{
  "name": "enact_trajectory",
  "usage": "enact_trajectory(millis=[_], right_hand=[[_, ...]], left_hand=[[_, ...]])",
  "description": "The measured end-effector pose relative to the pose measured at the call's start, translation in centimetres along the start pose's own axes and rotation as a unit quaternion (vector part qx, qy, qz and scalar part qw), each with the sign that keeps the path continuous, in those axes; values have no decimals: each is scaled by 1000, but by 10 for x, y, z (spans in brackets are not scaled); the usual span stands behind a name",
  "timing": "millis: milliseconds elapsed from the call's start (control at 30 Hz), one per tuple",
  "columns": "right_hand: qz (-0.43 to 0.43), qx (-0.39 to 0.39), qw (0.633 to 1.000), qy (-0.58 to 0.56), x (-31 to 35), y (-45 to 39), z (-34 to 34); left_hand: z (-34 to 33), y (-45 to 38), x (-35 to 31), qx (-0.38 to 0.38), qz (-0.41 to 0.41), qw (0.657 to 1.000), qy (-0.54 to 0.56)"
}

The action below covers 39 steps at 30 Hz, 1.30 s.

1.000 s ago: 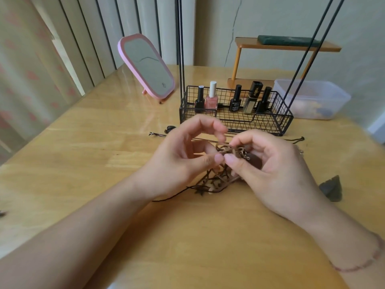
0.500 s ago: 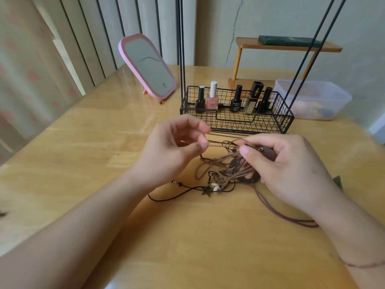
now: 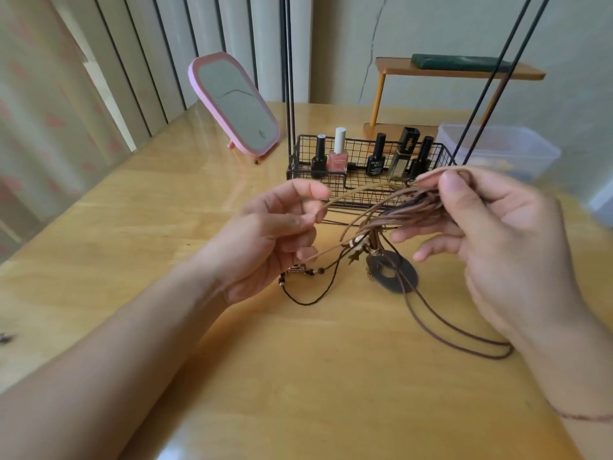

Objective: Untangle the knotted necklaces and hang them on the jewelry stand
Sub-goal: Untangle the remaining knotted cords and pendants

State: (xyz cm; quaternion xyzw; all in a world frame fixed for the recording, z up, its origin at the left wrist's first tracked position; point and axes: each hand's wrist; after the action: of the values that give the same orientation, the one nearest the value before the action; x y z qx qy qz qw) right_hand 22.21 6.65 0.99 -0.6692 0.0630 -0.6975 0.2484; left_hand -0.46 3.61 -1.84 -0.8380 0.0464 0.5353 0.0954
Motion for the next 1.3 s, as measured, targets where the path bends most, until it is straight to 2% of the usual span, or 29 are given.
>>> enact_trajectory(millis=[67,100,167,233,433,567,633,733,767,833,867,933,1000,1067,1200,1300], right_hand=[[-54,11,995,-85,2,0,-4],[-59,7,994,-88,3,0,-4],[-46,-8,996,-71,4,0,-4],[-34,-13,997,-62,4,0,-4],[5,9,999,-30,0,-1,-5],[-23,37,998,-42,-1,0,-6],[-47,76,994,-62,-1,1,-7],[-85,140,978,-132,0,0,-6],[-96,143,973,-156,1,-1,-5],[-116,123,970,-173,2,-5,1],[-122,105,976,-144,3,-7,4],[-99,65,993,14,-4,-11,11],[-37,45,977,206,-13,-11,13],[34,36,948,316,-17,-8,8],[120,117,943,287,-21,1,-3],[168,151,909,350,-24,2,-9]], left_hand=[[-3,1,3,-10,-57,993,-107],[-4,1,4,-24,-100,979,-175],[-8,1,7,-33,-187,930,-314],[-11,1,10,-21,-207,894,-398],[-18,4,12,-12,-105,883,-458],[-22,5,9,-9,-66,888,-454],[-23,6,9,5,-51,892,-450],[-24,5,10,24,-68,860,-505],[-24,5,11,22,-81,850,-520],[-22,5,12,5,-98,851,-515],[-22,5,12,-3,-103,855,-509],[-21,5,11,-12,-109,856,-505],[-23,5,11,-12,-118,866,-486],[-25,6,10,-8,-129,875,-466],[-25,6,10,10,-144,876,-460],[-22,6,10,20,-152,865,-478]])
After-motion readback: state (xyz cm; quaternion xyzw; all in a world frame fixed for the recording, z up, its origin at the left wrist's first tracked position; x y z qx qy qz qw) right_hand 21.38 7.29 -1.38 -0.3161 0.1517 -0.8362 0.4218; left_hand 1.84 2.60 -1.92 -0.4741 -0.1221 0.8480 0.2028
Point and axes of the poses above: each hand's wrist, its own y-axis away from the middle knuckle, its own z-axis out of the back of the hand, x = y × z, and after that the axes turned 1 degree about y, right-handed
